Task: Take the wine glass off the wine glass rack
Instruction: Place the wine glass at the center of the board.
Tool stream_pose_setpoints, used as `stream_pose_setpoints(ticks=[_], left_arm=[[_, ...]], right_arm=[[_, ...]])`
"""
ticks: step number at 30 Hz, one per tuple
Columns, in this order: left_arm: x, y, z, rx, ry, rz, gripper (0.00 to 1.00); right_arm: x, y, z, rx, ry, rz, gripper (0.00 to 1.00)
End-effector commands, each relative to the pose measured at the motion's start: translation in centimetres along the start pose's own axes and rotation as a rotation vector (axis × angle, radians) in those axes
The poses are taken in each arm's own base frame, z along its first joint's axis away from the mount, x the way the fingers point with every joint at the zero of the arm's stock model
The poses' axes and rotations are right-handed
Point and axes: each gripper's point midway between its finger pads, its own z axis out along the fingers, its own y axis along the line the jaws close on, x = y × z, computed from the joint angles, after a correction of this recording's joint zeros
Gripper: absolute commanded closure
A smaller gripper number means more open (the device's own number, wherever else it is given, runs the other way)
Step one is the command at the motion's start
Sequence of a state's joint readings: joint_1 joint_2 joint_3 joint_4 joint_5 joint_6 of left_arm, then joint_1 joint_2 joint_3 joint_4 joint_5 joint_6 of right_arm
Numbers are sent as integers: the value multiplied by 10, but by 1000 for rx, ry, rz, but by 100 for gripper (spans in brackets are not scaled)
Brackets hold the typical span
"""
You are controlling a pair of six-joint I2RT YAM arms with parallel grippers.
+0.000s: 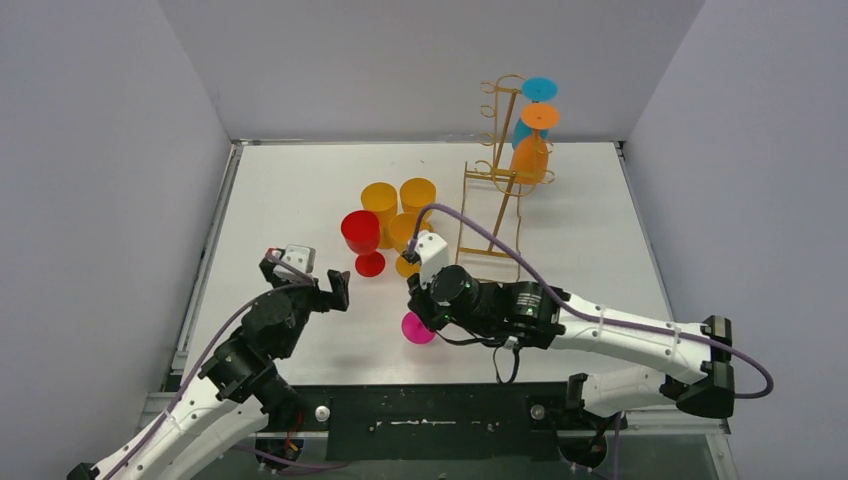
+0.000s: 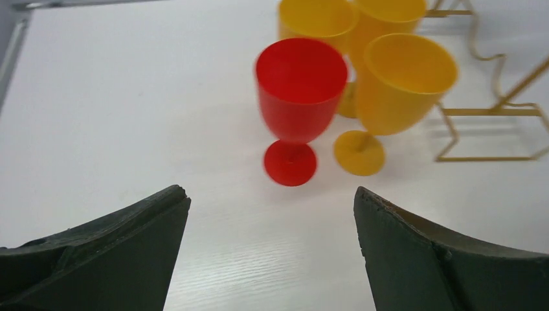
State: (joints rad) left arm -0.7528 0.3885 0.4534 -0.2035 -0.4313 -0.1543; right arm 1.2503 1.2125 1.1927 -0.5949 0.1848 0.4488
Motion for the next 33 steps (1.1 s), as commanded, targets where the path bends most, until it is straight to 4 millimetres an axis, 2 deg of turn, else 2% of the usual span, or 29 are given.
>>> stream_pose_setpoints(ticks=[1,3,6,14,20,23,25,29,30,33], left_arm=[[-7,65,-8,-420,-3,-83,3],[1,74,-8,-474,16,-88,3],[18,104,-15,-657,82,-117,2],[26,127,5,-645,122,-277,3],[31,137,6,-692,148,-253,3],[31,139,5,-704,145,-248,3],[31,138,5,-696,149,-246,3],[32,137,7,-689,152,-241,3],[32,137,7,-687,155,-237,3],[33,135,9,-672,157,-235,3]], right_arm=[[-24,-26,20,207,-142,-40,100],[-29,-23,30,204,-179,-40,100],[-34,-20,45,209,-218,-39,100],[-40,-5,80,175,-184,-18,100],[-48,-7,110,125,-115,30,100],[-47,-12,128,117,-61,66,100],[-44,-8,139,110,-32,64,100],[-38,-7,161,146,17,45,100],[-42,-8,163,163,15,39,100],[-38,-11,171,215,39,6,100]])
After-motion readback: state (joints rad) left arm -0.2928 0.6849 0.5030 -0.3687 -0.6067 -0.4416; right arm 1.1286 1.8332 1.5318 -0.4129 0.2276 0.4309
